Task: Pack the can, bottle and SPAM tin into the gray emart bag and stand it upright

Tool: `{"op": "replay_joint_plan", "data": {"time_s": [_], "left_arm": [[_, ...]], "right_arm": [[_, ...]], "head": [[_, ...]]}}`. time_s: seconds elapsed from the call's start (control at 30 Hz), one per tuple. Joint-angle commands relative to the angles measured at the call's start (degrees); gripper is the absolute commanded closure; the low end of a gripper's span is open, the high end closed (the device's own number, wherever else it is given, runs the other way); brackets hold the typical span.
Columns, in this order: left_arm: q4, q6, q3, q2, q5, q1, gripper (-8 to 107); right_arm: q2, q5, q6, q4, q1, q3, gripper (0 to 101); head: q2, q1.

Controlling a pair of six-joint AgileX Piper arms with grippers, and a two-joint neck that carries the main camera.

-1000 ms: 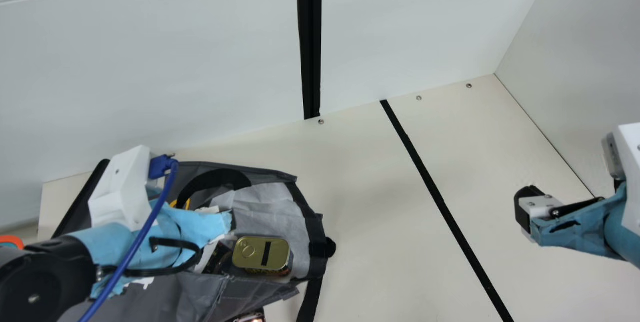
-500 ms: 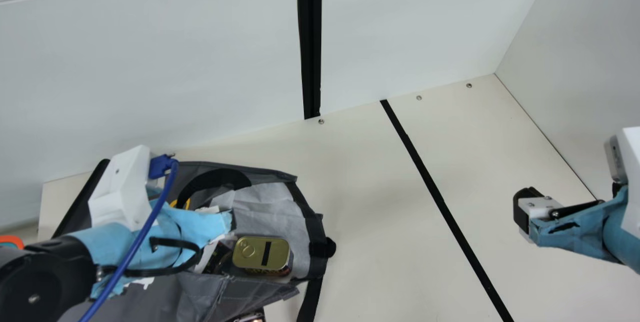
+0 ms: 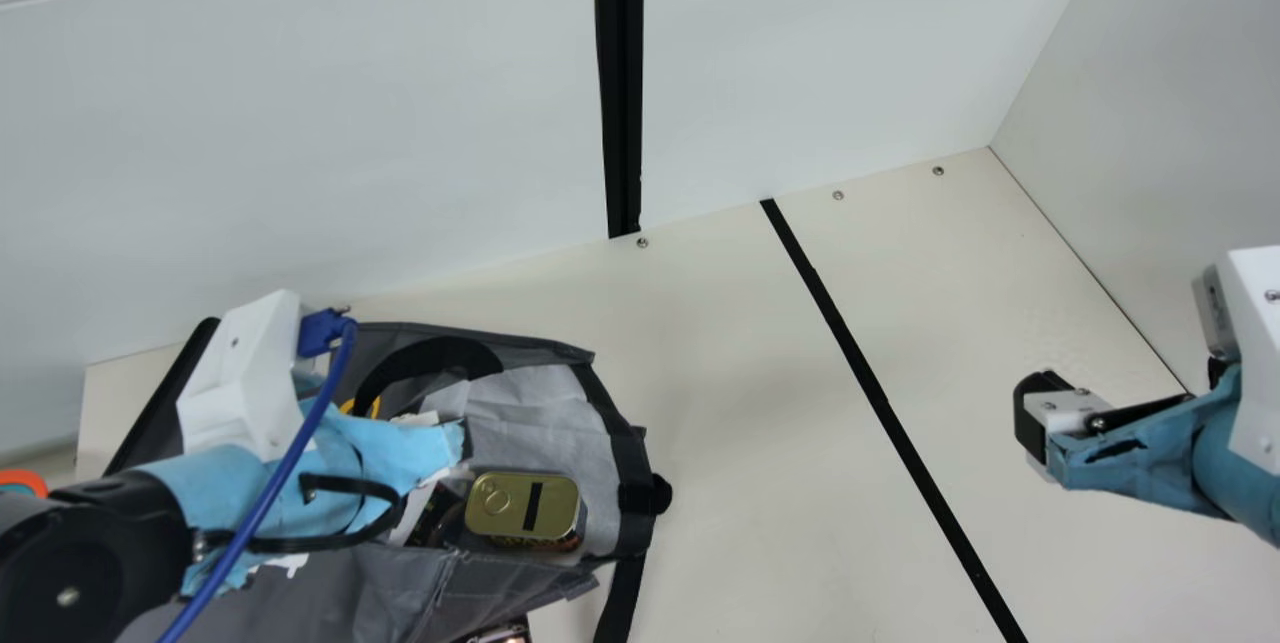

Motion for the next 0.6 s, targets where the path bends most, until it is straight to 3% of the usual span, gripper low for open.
{"op": "replay_joint_plan", "data": {"time_s": [0.0,0.57], "left_arm": [[0.0,0.0,0.0,0.0,0.0,0.0,107],[0.0,0.0,0.0,0.0,0.0,0.0,107]], "right_arm": [[0.48,0.02,-0.36,0.2,0.52,-0.27,6],[5.56,0.02,-5.11,3.89,5.8,-1.22,6]], "head": [[-0.14,-1.39],[-0.14,-1.39]]}}
